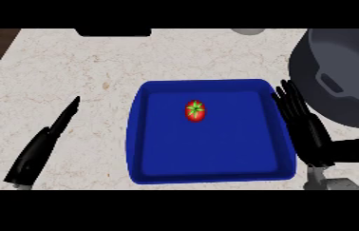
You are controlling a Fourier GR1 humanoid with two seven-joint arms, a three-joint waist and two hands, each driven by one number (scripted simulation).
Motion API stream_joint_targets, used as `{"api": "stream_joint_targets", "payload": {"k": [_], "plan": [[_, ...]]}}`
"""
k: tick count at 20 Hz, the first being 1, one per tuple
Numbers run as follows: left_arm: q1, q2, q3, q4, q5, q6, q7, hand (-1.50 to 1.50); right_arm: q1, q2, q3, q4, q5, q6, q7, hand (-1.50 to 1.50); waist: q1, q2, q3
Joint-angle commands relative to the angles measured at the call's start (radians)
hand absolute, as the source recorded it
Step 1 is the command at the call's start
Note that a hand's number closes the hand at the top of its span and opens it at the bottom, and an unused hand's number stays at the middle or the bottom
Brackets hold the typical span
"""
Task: Pick the tomato from the tray and place it in the pot
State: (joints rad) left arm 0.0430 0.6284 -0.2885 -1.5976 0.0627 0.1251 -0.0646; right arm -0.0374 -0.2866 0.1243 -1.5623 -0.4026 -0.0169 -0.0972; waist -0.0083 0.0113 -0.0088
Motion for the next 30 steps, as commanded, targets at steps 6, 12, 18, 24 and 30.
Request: {"api": "stream_joint_targets", "payload": {"k": [6,12,18,24,30], "plan": [[0.024,-0.043,0.179,0.072,0.084,0.139,0.076,0.0,0.197,0.111,-0.074,0.058,0.208,-0.574,0.208,1.5,-0.029,-0.012,-0.004],[0.038,-0.07,0.167,0.066,0.114,0.13,0.109,0.0,0.234,-0.043,-0.013,0.044,0.675,-0.872,0.145,-1.5,-0.006,-0.015,-0.008],[0.02,-0.074,0.169,0.046,0.113,0.14,0.144,0.0,0.329,0.115,0.187,-0.028,0.972,-1.014,0.325,-1.5,0.009,-0.011,-0.004],[-0.003,-0.076,0.157,0.051,0.099,0.137,0.151,0.0,0.287,0.184,0.224,-0.041,1.198,-0.826,0.606,-1.5,0.032,-0.001,-0.006],[-0.04,-0.079,0.154,0.064,0.097,0.127,0.161,0.0,0.14,0.216,0.242,-0.054,1.316,-0.491,0.936,-1.5,0.048,0.003,-0.005]]}}
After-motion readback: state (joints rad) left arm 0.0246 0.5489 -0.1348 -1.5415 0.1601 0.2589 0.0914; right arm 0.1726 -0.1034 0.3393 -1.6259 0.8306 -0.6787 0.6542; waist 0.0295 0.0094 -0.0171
